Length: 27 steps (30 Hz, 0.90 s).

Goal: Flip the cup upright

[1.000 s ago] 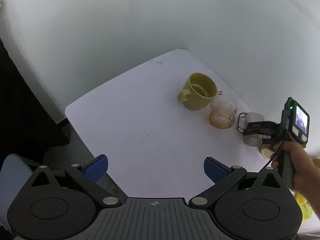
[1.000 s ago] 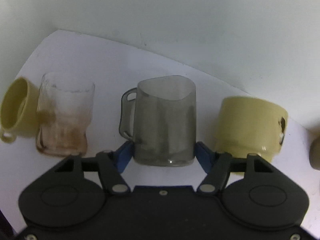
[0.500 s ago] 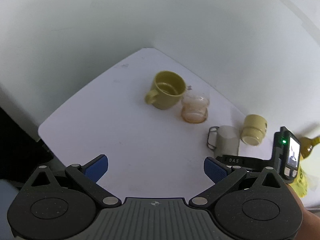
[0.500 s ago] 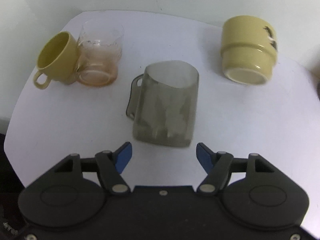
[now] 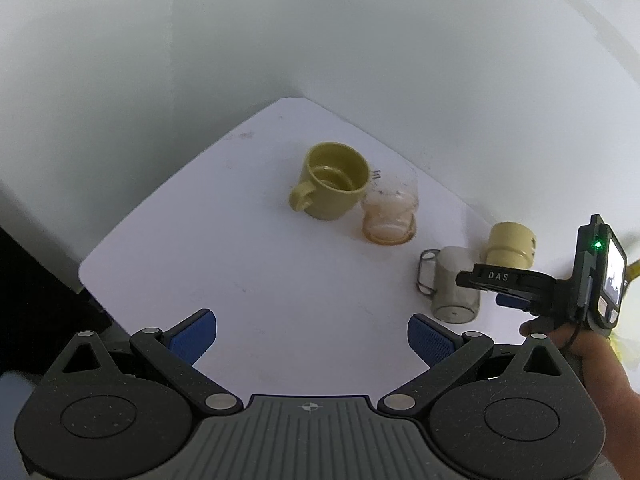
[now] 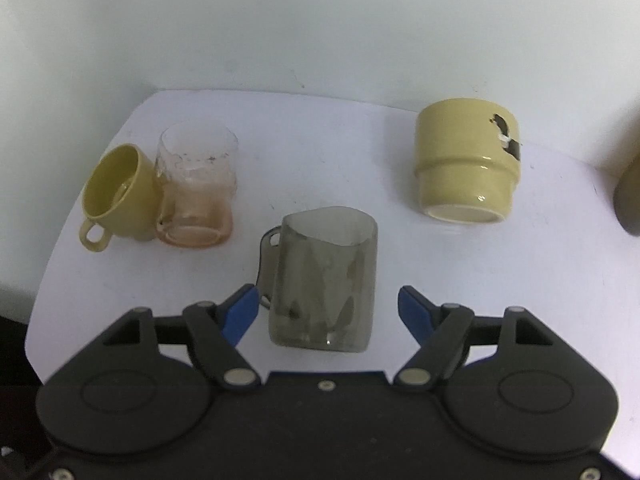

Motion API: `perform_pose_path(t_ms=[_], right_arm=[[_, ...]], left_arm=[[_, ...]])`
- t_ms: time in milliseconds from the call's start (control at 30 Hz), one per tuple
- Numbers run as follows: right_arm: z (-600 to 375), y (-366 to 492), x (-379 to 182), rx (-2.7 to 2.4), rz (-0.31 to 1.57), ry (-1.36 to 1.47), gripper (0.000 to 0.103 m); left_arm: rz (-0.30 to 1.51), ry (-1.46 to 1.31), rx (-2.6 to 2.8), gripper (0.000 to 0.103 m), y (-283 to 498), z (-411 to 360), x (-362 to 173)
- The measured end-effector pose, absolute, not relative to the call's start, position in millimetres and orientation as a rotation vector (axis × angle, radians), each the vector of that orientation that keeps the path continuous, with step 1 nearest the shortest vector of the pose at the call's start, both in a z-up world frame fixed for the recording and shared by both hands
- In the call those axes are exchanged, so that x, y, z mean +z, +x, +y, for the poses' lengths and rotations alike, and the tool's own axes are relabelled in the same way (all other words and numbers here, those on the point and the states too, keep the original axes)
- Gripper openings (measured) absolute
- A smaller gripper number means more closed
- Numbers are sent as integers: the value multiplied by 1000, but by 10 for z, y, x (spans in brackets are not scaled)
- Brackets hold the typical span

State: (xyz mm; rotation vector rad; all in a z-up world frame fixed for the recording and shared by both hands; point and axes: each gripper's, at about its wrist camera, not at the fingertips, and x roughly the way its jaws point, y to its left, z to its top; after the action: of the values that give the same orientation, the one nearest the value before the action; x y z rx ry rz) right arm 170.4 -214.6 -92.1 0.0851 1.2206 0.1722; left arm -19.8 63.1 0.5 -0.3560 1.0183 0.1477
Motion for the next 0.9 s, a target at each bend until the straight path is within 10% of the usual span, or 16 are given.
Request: perform_pose_path(t_ms=[900], right_arm=[[-1939,1264,-802,277,1285,126,57]], left_arm=[[1030,-322,169,103,-270,513,-56]])
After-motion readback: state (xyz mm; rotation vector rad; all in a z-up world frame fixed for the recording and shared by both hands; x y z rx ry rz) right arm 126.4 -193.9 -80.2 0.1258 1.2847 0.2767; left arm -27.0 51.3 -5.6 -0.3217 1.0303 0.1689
